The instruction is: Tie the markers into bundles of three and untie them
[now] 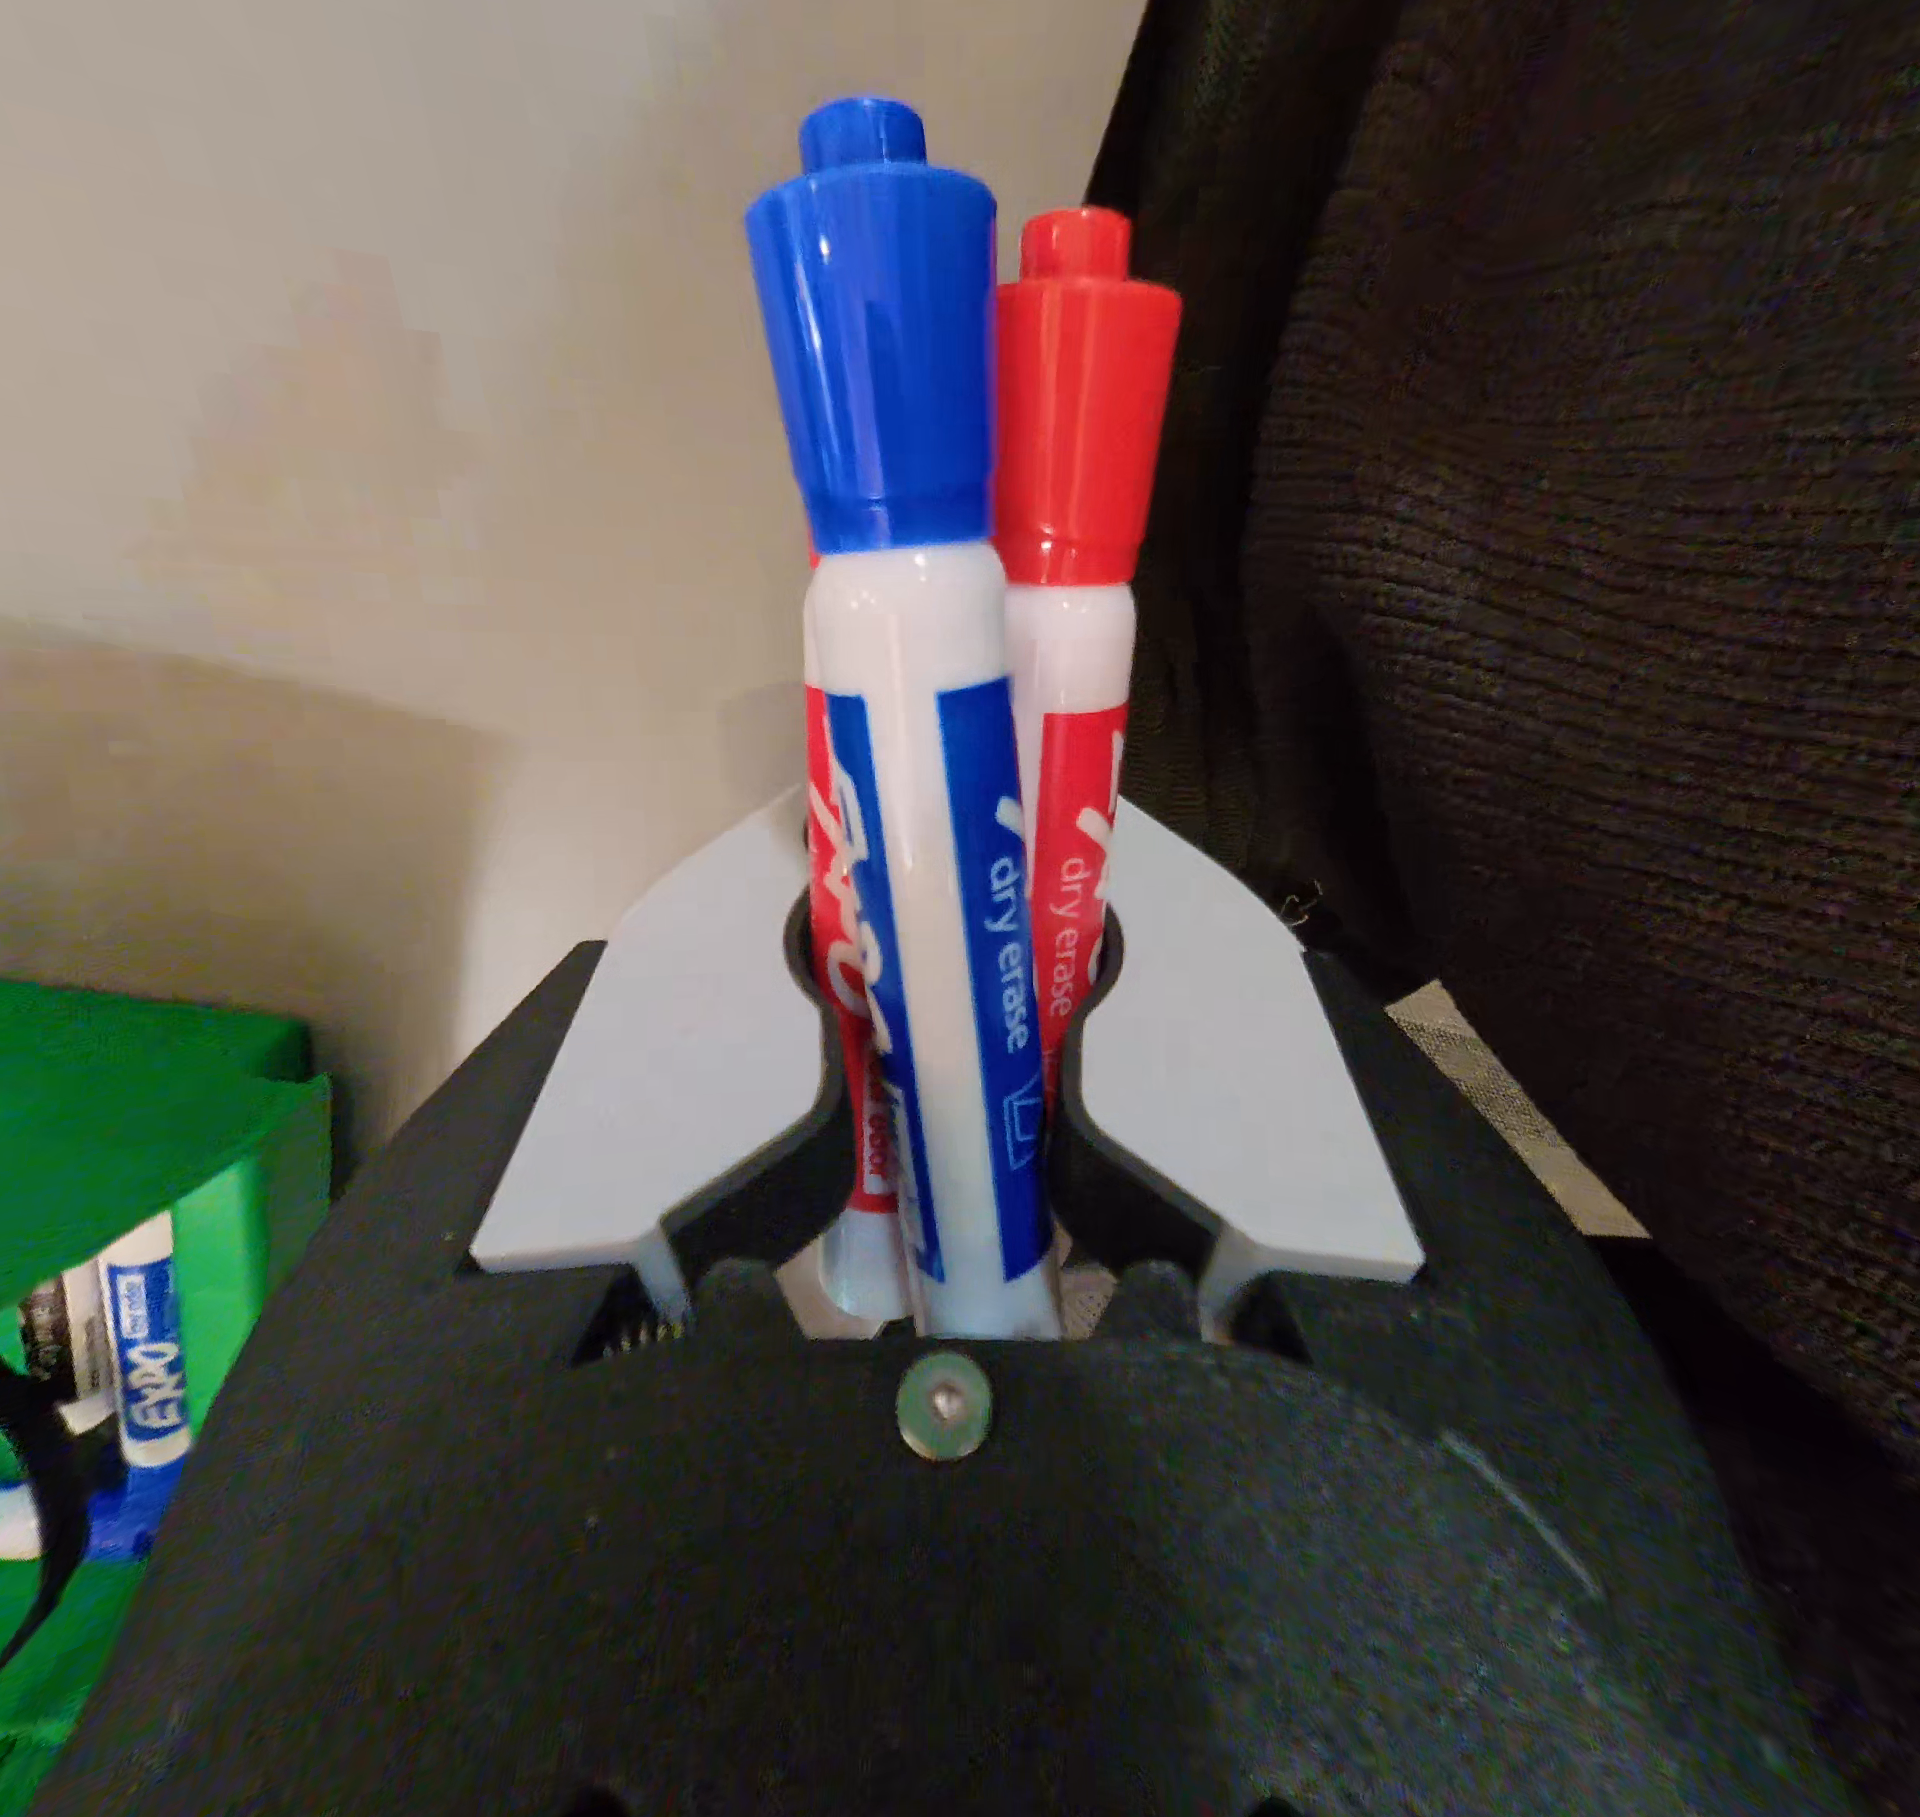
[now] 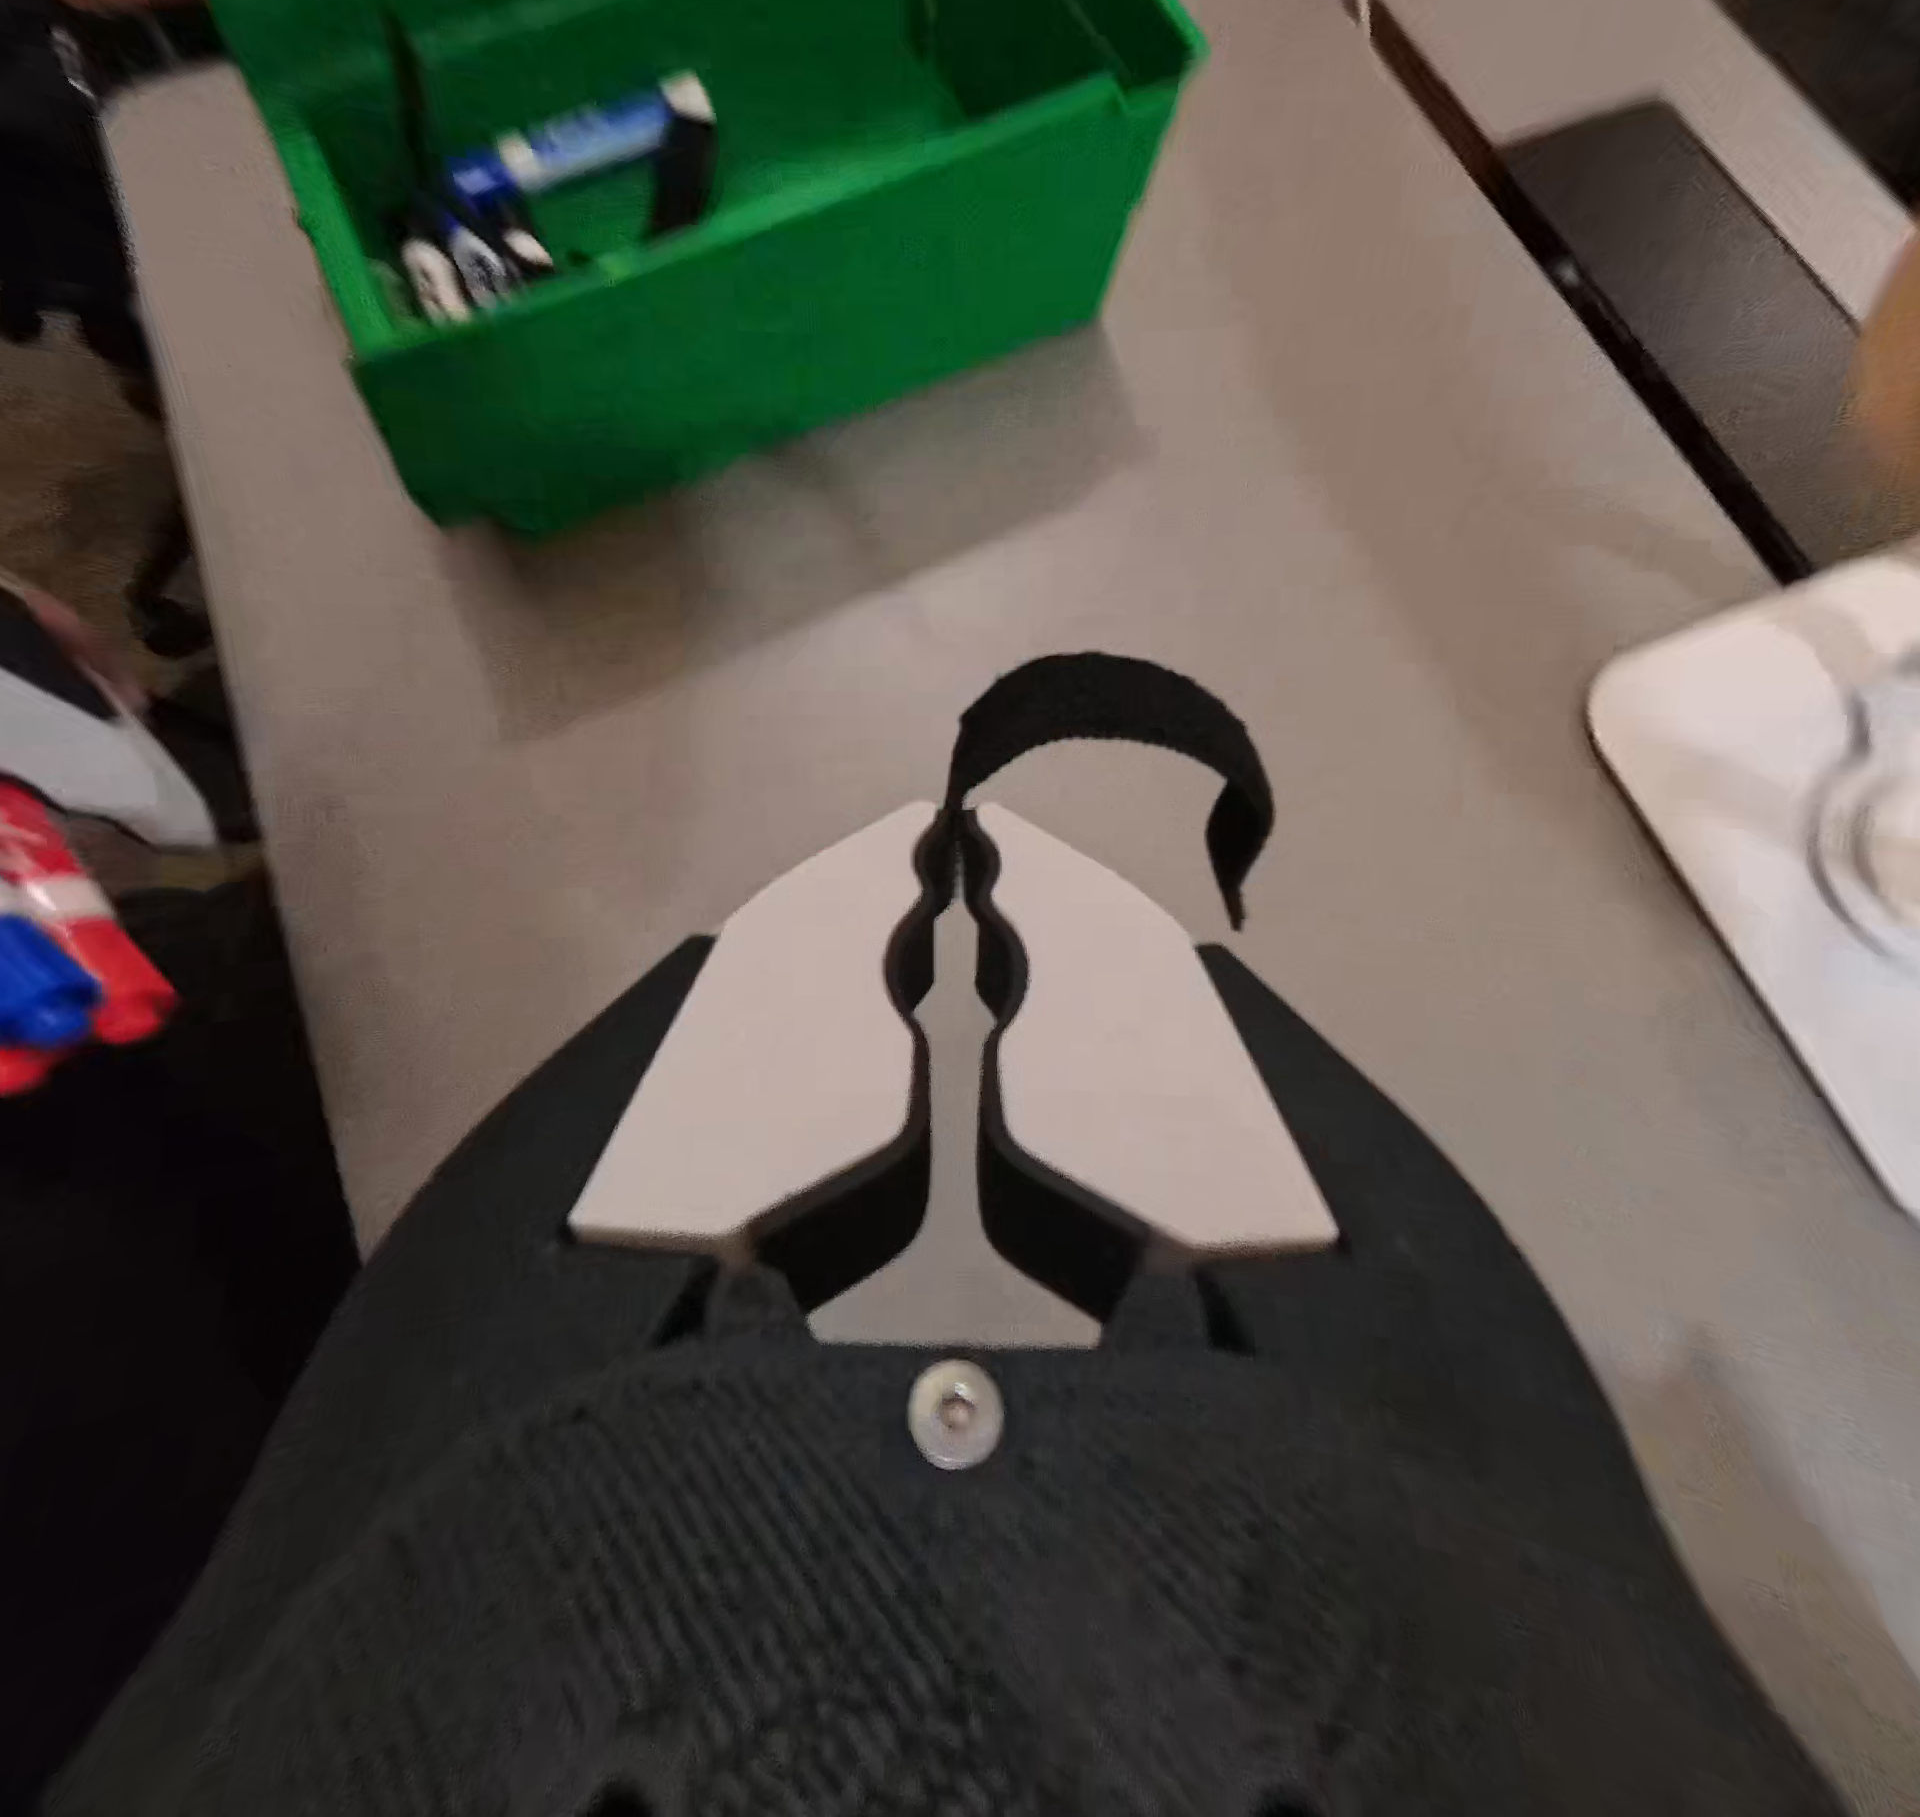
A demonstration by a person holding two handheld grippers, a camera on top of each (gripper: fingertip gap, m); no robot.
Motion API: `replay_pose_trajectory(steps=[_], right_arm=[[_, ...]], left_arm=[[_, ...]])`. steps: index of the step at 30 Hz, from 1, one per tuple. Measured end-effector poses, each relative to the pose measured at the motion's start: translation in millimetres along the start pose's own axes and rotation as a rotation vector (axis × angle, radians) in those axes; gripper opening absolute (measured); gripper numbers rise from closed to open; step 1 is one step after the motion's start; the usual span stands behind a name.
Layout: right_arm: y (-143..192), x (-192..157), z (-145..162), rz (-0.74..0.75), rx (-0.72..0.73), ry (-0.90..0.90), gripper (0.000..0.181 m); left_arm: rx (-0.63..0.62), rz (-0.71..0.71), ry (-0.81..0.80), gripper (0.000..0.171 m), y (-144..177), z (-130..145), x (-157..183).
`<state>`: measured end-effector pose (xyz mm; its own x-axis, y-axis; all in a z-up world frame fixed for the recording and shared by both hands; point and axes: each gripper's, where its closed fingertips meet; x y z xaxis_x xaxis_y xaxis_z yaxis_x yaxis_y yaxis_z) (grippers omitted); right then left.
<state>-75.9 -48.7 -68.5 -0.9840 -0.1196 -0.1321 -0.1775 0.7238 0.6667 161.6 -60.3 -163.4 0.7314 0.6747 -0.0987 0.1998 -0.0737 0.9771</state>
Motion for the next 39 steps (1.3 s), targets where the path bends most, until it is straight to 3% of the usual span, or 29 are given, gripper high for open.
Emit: replay_pose_trajectory(steps=[4, 7, 10, 13, 17, 23, 28, 33, 39], right_arm=[[30, 19, 104, 0.219, -0.162, -0.044, 0.002], [49, 23, 145, 0.313, -0.213, -0.123, 0.002], [51, 21, 169, 0.289, -0.147, -0.292, 0.002], [42, 25, 175, 0.294, -0.072, -0.387, 0.007], [24, 6, 151, 0.161, 0.106, -0.364, 0.031], [65, 45, 191, 0.444, 0.105, -0.353, 0.034], [83, 54, 211, 0.539, 0.171, -0.444, 0.033], [83, 40, 228, 0.631, 0.117, -0.433, 0.032], [67, 12, 208, 0.597, 0.191, -0.45, 0.037]], left_arm=[[-0.027, -0.033, -0.019, 0.043, 0, -16, -11], [-0.018, -0.057, -0.057, 0.044, 5, -37, -20], [-0.013, -0.088, -0.088, 0.043, 7, -58, -33], [-0.036, -0.116, -0.104, 0.043, 3, -72, -45], [-0.032, -0.085, -0.129, 0.043, -6, -86, -49], [-0.027, -0.063, -0.094, 0.043, -17, -97, -66], [-0.004, -0.003, -0.046, 0.043, -32, -104, -74], [0.062, 0.043, -0.041, 0.044, -38, -107, -59], [0.02, -0.017, -0.048, 0.043, -40, -96, -65]])
Point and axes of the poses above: each gripper's, where its closed fingertips meet, y back along the fingers, z out of its underside, x = y × z across the jaws, and after that the axes turned 13 degrees about -z, right-handed
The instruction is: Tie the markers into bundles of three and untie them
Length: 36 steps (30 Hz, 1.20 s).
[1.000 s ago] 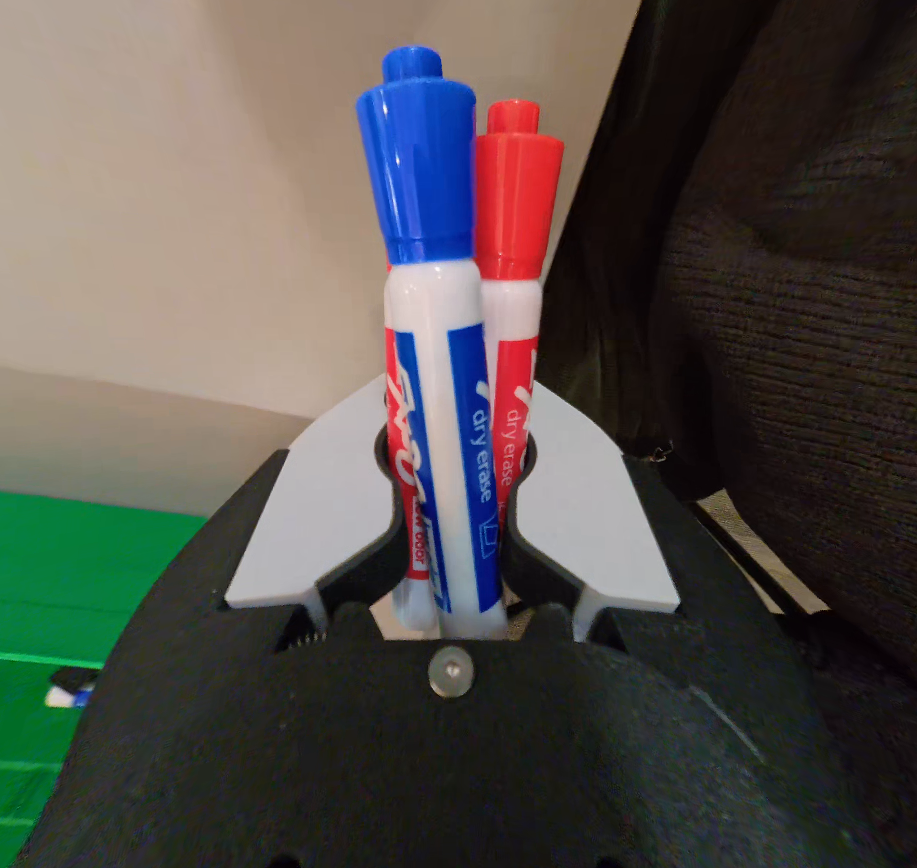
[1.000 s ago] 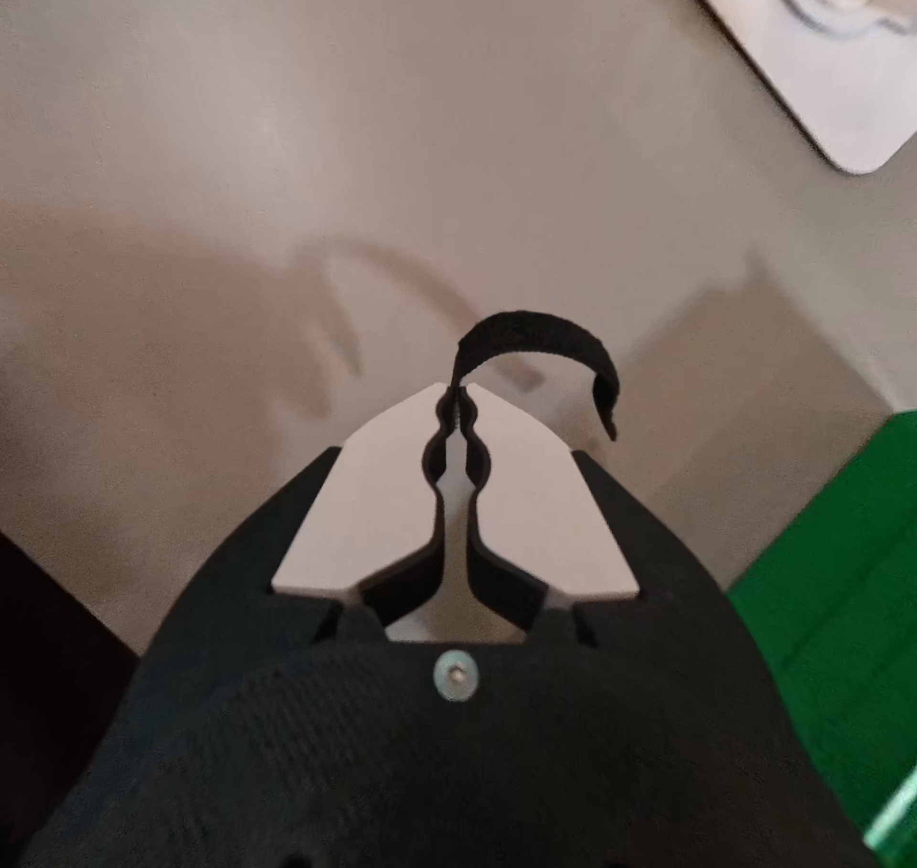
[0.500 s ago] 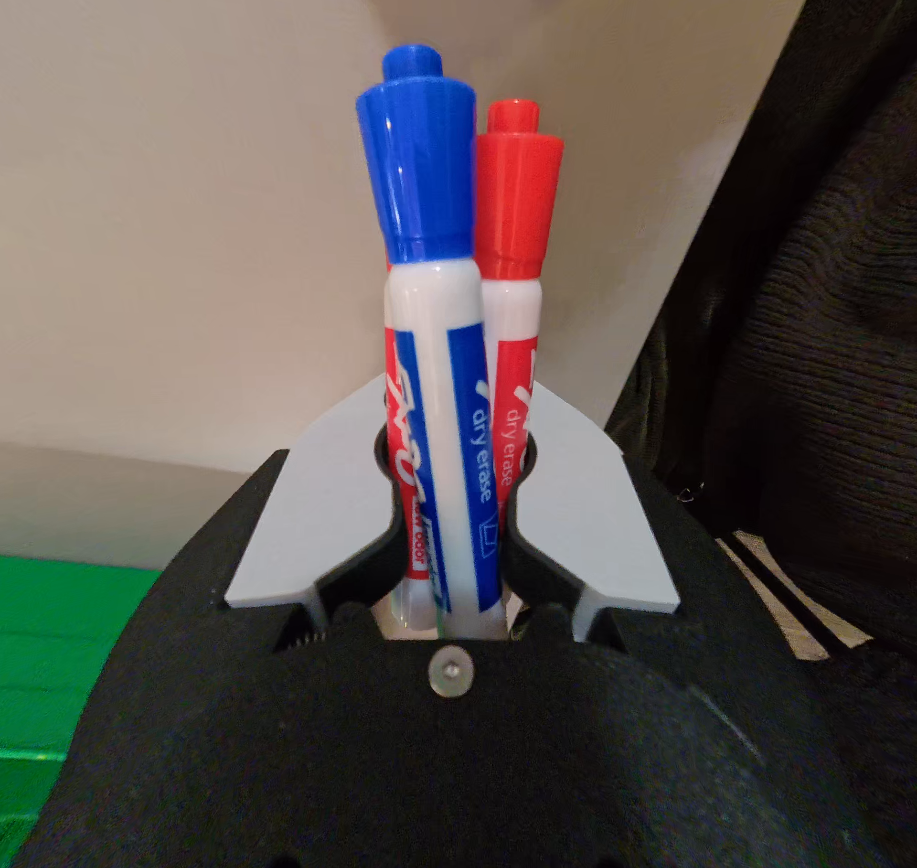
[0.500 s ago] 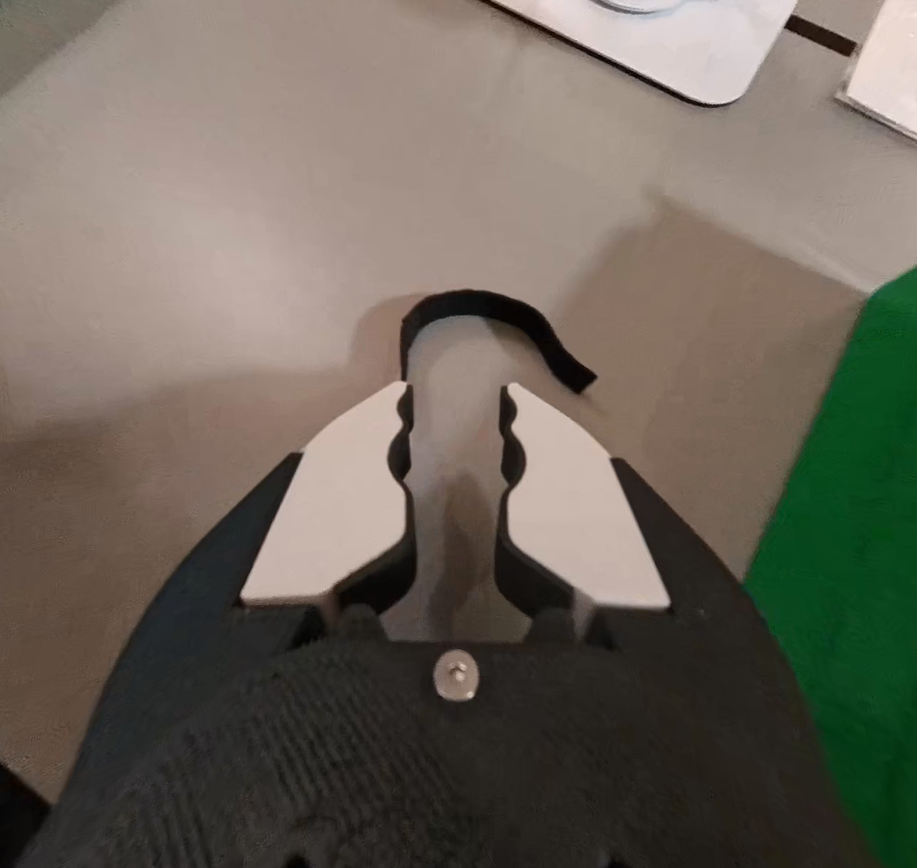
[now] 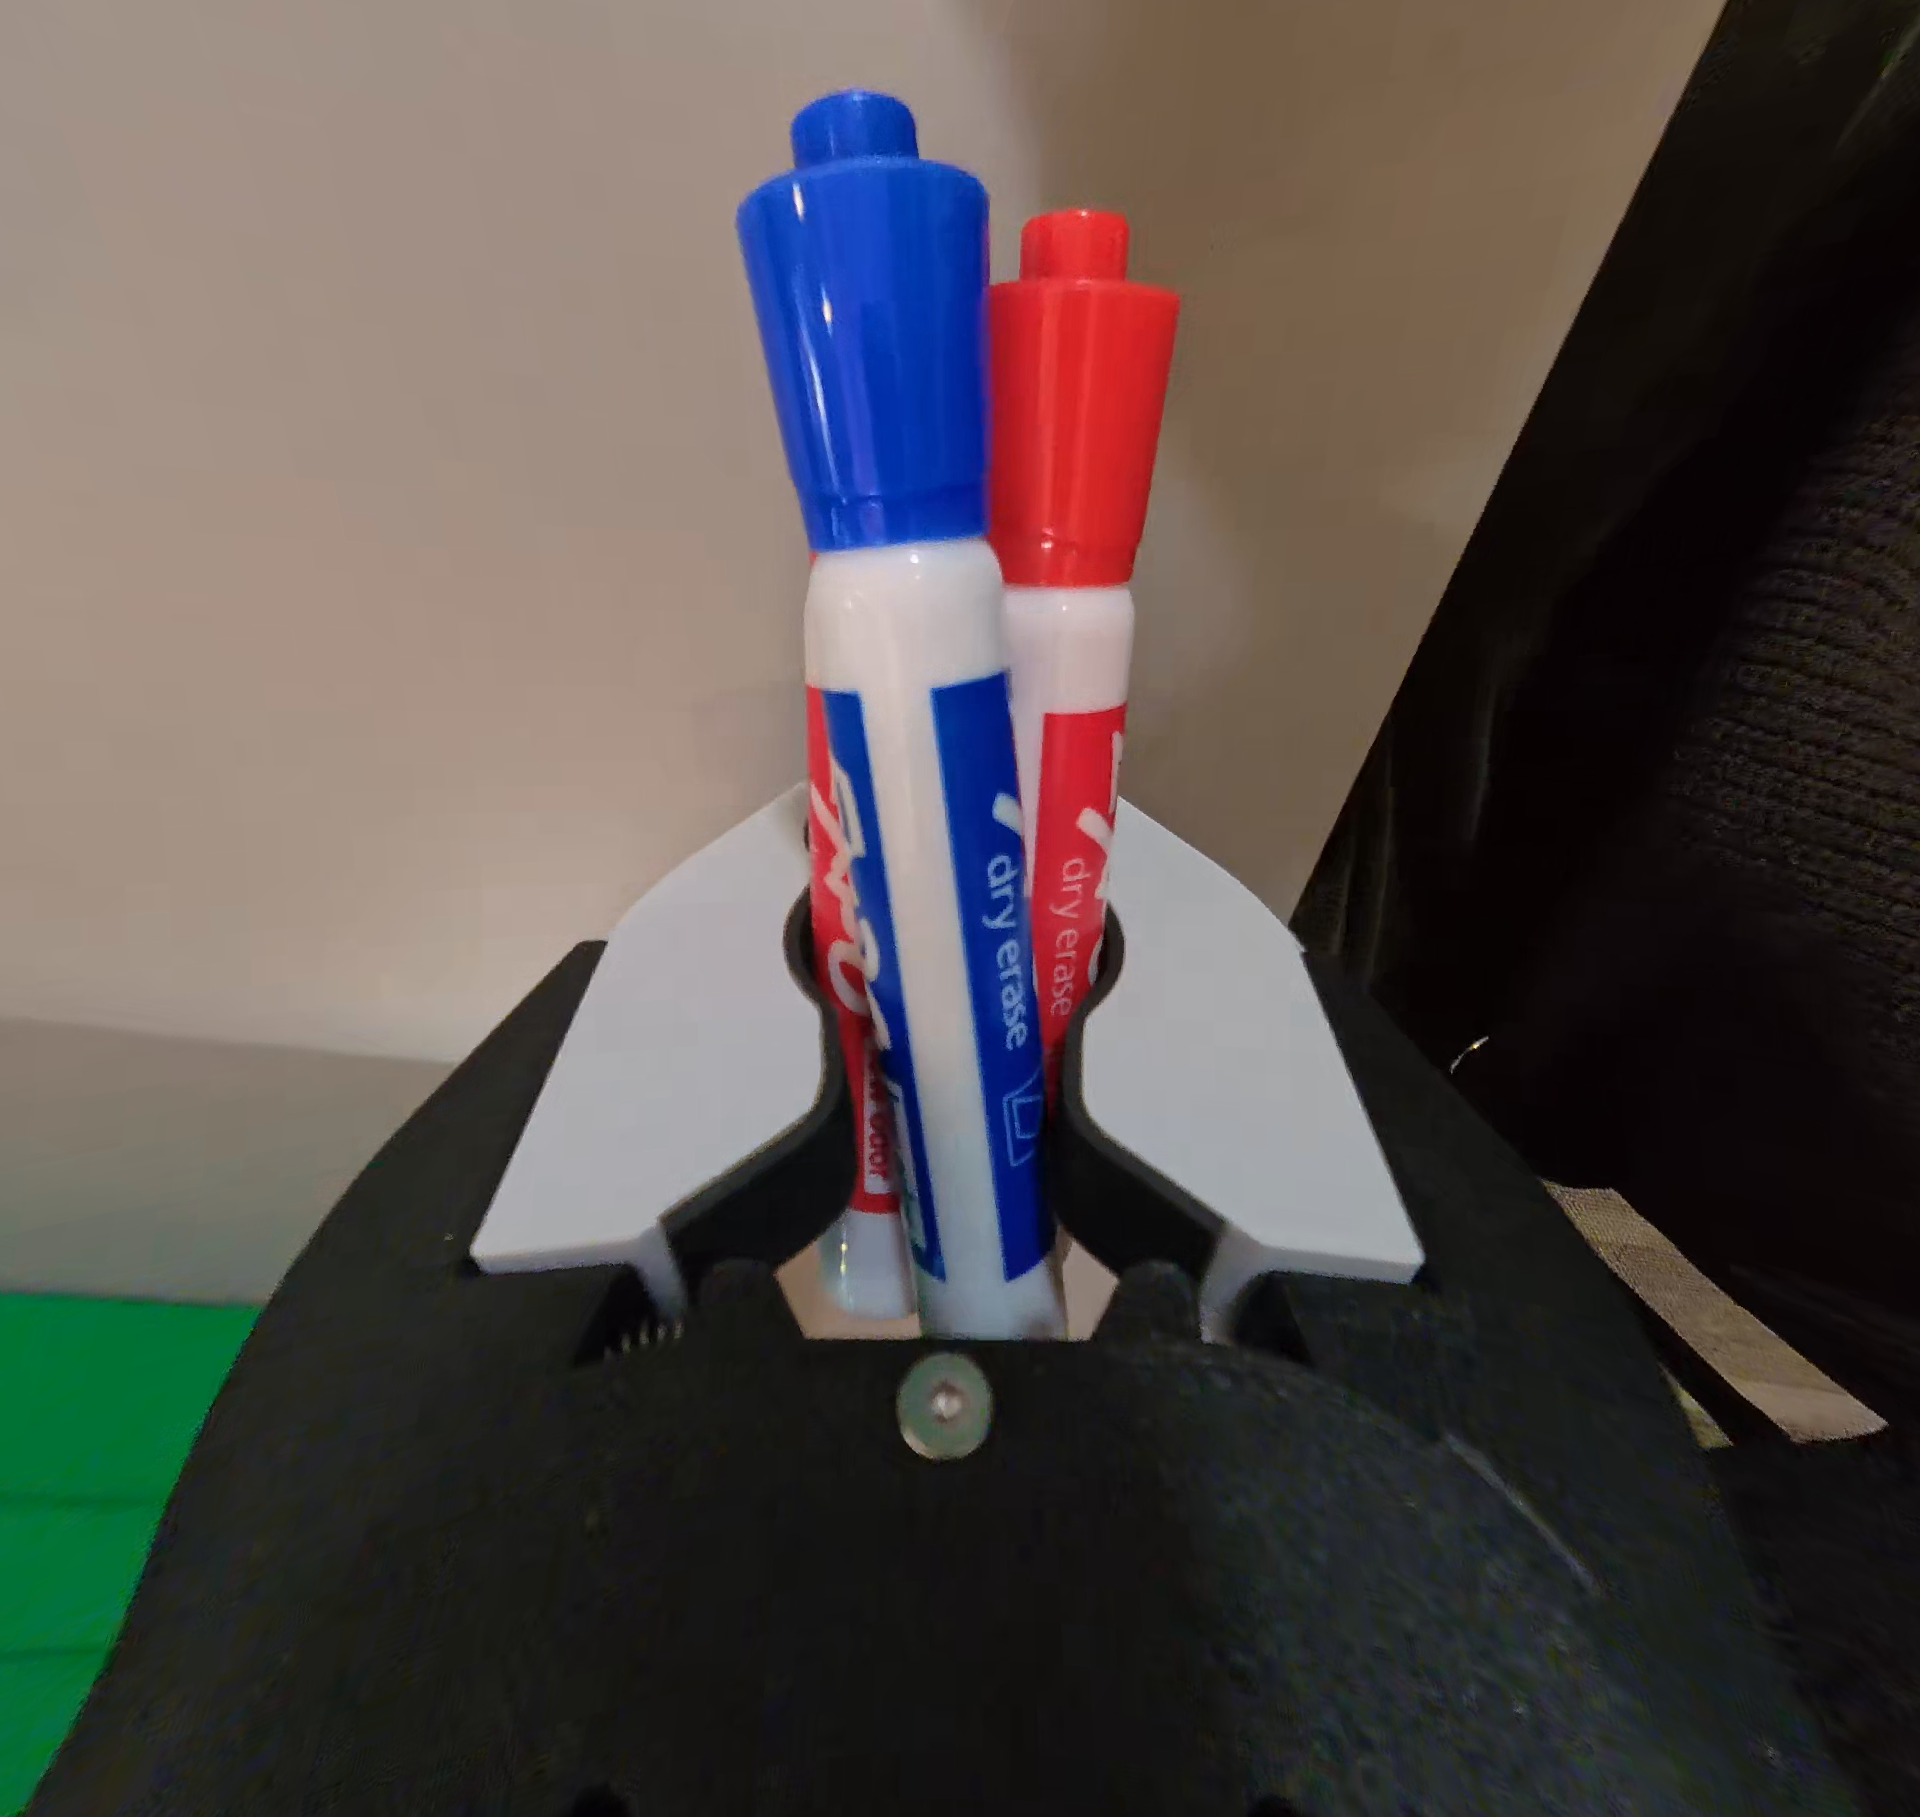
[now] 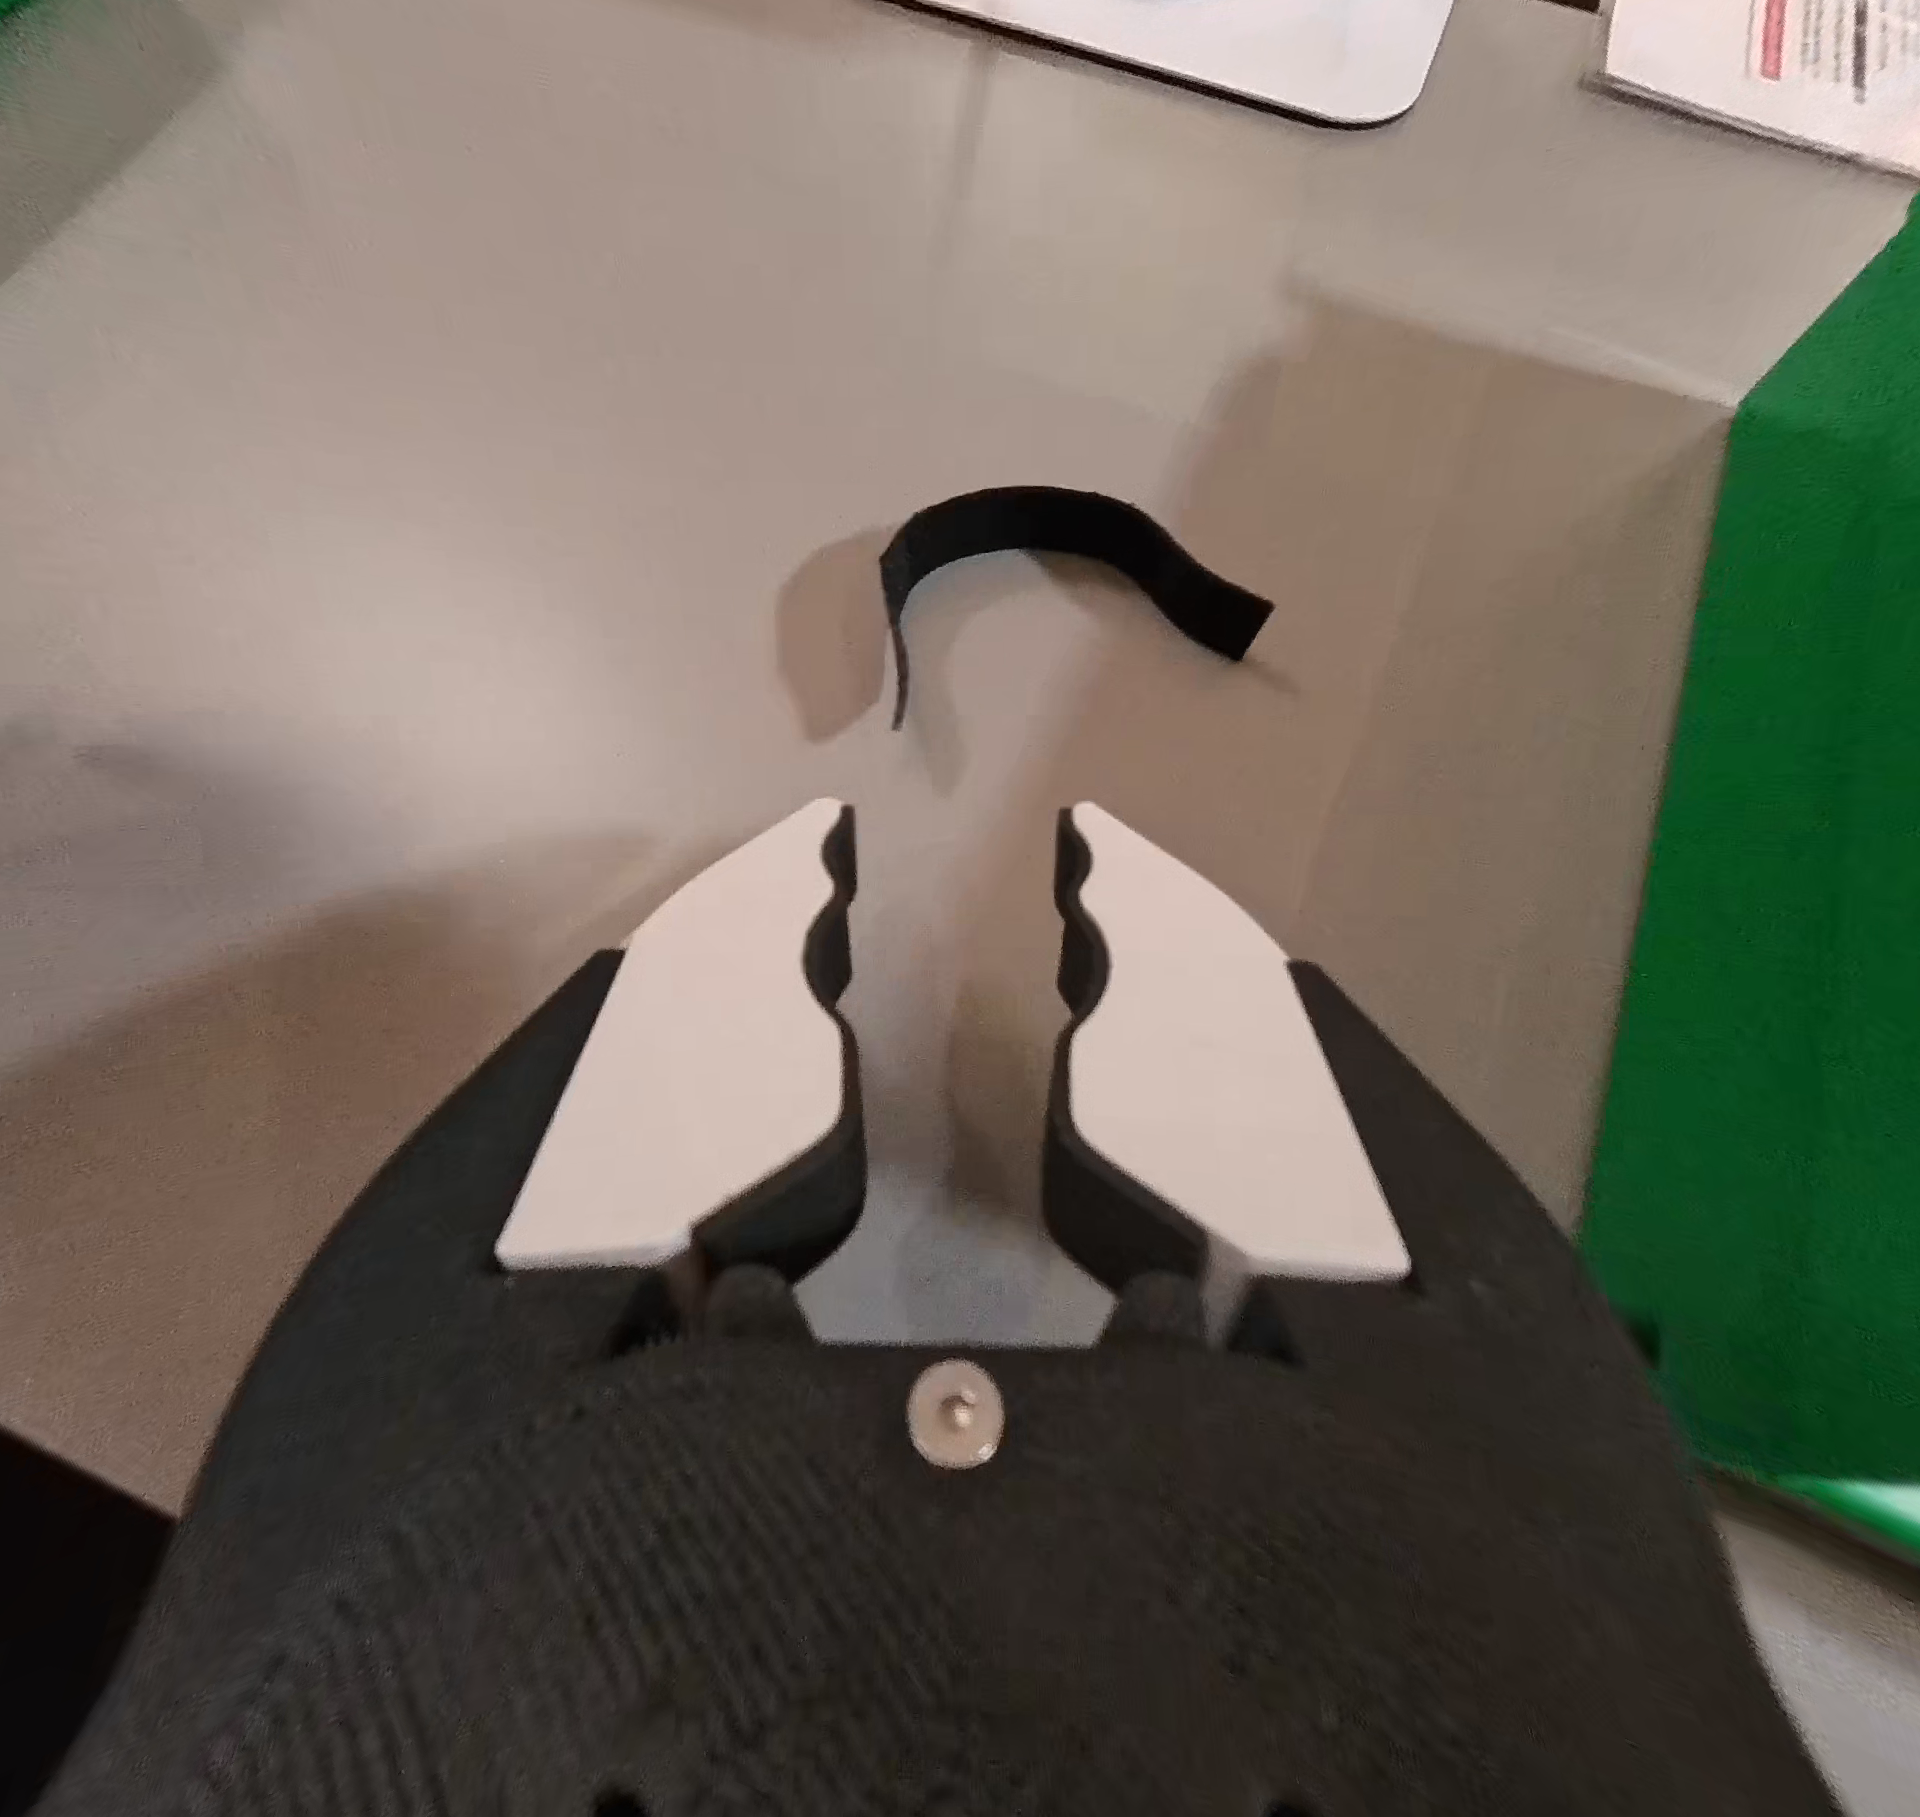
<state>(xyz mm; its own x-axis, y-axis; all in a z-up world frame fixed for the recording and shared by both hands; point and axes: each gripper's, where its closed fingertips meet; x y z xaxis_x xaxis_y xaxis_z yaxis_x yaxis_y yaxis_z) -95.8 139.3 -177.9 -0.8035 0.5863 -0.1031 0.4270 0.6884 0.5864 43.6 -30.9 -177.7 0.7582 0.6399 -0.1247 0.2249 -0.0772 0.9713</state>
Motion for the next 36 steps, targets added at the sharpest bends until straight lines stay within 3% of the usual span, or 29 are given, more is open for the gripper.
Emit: replay_pose_trajectory(steps=[5, 11, 15, 18, 22, 27, 33, 35, 36], right_arm=[[-1, -1, -13, 0.077, 0.03, 0.088, 0.039], [-24, 21, -12, 0.027, 0.014, 0.089, 0.041], [-27, 58, -49, 0.094, 0.079, 0.233, 0.034], [-30, 65, -67, 0.026, 0.157, 0.165, 0.033], [-31, 48, -53, -0.064, 0.125, 0.139, 0.034], [-37, 26, -32, -0.112, 0.002, 0.196, 0.035], [-51, 1, -11, -0.168, -0.133, 0.229, 0.035], [-54, -1, -6, -0.166, -0.164, 0.245, 0.024], [-54, -4, -7, -0.169, -0.163, 0.261, 0.007]], left_arm=[[0.064, 0.026, -0.049, 0.043, -5, -4, -1], [0.017, -0.019, -0.086, 0.043, -14, -13, -29], [0.064, 0.027, -0.093, 0.043, -12, -31, -39], [0.032, 0.031, -0.103, 0.043, -12, -27, -34], [0.0, 0.037, -0.109, 0.044, -14, -21, -25], [0.074, 0.131, -0.115, 0.043, -15, -30, -4], [-0.011, 0.112, -0.114, 0.044, -28, -13, -3], [0.004, 0.135, -0.108, 0.043, -27, -13, 1], [0.008, 0.147, -0.104, 0.043, -26, -12, 2]])
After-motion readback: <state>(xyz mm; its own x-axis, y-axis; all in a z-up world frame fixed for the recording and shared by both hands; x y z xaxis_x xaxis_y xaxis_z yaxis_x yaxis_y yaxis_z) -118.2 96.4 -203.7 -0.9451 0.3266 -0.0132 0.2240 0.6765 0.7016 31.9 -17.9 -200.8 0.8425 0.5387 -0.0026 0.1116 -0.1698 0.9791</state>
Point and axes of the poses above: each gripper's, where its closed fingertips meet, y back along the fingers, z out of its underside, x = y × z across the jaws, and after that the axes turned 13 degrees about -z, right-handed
